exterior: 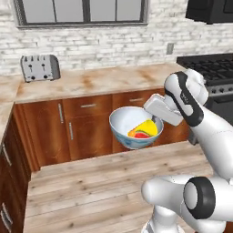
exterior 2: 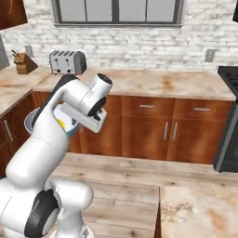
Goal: Place the cup inside the bowl on the dining table and move the bowl to any counter.
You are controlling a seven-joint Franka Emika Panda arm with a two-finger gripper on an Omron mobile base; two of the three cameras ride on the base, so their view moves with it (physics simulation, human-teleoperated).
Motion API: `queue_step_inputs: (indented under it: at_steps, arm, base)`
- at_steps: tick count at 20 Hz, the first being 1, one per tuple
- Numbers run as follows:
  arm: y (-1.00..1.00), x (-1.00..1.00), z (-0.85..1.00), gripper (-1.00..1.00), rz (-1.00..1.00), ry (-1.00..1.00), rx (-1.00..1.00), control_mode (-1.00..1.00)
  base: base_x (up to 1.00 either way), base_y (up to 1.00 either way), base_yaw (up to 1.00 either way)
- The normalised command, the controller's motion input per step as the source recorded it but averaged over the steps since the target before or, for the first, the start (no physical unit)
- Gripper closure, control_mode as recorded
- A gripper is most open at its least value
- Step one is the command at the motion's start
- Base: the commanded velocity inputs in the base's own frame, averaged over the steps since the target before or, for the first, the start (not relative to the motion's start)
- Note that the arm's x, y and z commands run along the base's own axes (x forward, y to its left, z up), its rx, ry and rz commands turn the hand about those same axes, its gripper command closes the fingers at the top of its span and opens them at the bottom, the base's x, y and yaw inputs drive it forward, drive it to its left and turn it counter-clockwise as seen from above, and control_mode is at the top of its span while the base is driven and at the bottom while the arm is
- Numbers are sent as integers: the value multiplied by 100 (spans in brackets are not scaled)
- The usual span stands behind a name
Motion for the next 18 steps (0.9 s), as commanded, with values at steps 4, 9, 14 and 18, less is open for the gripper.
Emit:
queue_step_inputs:
  at_steps: [4,9,14,18]
  arm:
    - [0,0,0,100,0,0,0,100]
    - [0,0,0,100,0,0,0,100]
    - [0,0,0,100,0,0,0,100]
    - [0,0,0,100,0,0,0,100]
  base:
    - [100,14,-1]
    - [100,4,-5]
    - [100,0,-7]
    - [92,0,-6]
